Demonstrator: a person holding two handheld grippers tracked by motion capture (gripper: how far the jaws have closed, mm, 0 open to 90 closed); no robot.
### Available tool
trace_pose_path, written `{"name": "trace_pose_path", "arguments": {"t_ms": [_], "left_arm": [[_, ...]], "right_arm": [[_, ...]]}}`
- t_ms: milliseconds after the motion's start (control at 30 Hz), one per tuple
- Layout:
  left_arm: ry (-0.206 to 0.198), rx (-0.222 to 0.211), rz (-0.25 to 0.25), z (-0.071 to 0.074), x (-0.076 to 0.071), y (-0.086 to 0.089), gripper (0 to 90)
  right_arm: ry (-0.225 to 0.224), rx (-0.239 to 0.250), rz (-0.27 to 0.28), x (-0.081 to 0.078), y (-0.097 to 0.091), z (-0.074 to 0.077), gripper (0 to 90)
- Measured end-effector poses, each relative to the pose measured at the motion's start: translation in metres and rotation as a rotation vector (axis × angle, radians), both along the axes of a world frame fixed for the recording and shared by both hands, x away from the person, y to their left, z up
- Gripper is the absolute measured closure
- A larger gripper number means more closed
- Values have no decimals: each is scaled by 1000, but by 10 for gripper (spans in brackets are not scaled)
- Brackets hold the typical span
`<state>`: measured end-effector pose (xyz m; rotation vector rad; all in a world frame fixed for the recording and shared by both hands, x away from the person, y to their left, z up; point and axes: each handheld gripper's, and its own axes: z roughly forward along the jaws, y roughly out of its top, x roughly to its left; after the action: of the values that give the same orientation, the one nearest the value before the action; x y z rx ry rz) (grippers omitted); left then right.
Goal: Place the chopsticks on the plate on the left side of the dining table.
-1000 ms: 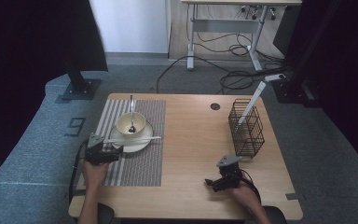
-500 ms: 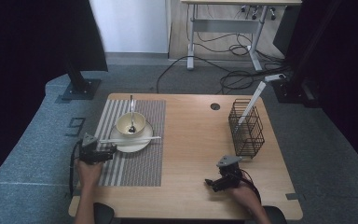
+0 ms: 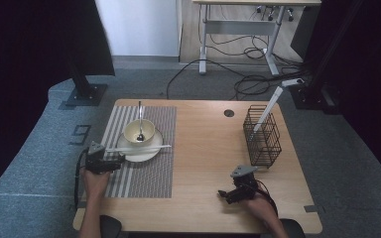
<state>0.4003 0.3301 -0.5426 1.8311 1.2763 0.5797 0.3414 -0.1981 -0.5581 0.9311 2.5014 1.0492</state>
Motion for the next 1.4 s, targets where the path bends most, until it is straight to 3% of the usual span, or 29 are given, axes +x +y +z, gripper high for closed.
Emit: {"name": "trace_pose_path", "arguments": {"t_ms": [1400], "left_arm": [[-15,14,-16,4,-2,-3,0]], "right_arm": [[0,0,0,0,0,0,0]]}}
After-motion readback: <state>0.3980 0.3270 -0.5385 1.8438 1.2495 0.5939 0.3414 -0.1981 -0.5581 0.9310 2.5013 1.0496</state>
